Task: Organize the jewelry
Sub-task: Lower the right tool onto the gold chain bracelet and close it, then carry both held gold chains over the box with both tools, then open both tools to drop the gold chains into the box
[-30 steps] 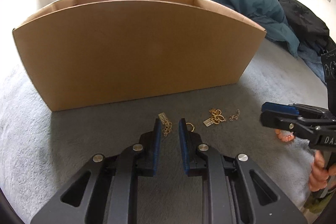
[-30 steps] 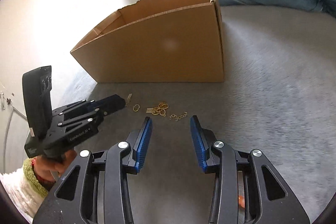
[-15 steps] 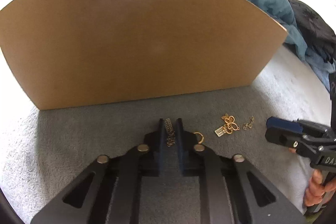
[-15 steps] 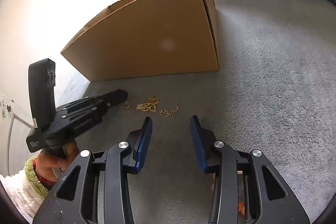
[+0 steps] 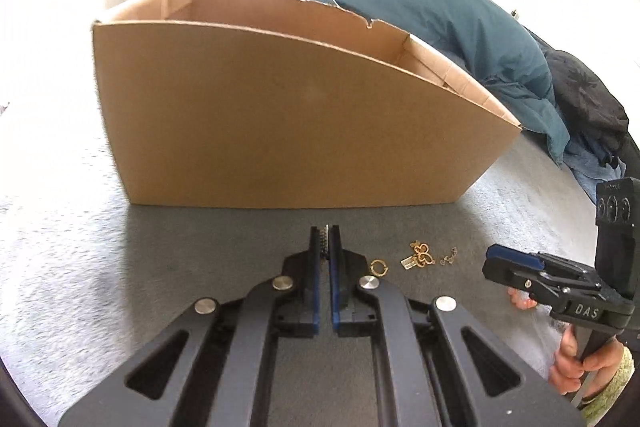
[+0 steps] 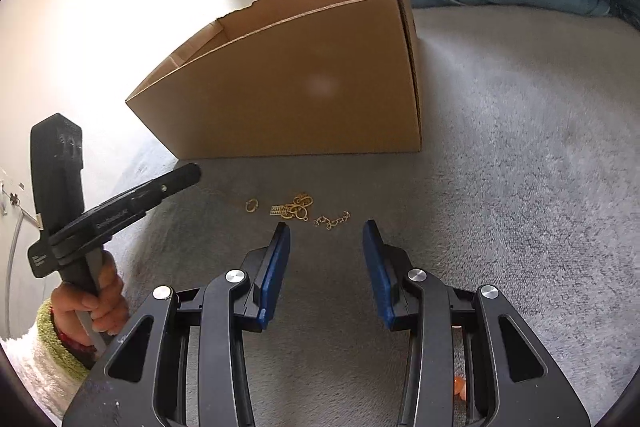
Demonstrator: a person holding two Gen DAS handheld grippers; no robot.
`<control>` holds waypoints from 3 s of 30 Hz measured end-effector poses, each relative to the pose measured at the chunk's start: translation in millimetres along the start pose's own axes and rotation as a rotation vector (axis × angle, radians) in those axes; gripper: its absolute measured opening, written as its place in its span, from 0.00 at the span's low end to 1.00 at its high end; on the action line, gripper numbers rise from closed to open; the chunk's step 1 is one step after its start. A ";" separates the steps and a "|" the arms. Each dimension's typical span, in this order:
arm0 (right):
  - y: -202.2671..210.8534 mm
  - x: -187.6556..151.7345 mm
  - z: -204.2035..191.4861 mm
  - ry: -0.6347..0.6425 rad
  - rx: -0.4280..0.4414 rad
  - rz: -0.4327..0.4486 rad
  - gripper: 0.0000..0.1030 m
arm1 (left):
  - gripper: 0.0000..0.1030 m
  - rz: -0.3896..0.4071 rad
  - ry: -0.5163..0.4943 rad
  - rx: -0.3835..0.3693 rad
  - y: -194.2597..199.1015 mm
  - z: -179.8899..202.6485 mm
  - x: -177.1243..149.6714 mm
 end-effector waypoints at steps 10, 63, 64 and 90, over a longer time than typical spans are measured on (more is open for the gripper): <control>-14.7 1.3 -9.9 0.142 -0.073 -0.019 0.37 | 0.03 0.023 -0.006 0.089 12.6 -21.3 -10.7; 71.9 133.3 -82.5 0.170 0.081 0.188 0.02 | 0.03 0.256 -0.107 -0.044 95.7 42.4 119.7; 67.5 141.4 -84.1 0.174 0.082 0.183 0.02 | 0.03 0.252 -0.107 -0.050 91.1 43.9 126.2; -88.2 144.8 -22.7 0.116 -0.035 -0.166 0.15 | 0.09 -0.222 0.076 -0.084 -114.7 36.6 118.8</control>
Point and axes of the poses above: each gripper's, at about its wrist camera, not at the fingertips, and y roughly against the way its jaws point, z to its right, x to its top, the point moved 9 cm from there along -y, roughly the way its jaws point, and after that the axes turned 8 degrees about z, right-handed, at the moved point
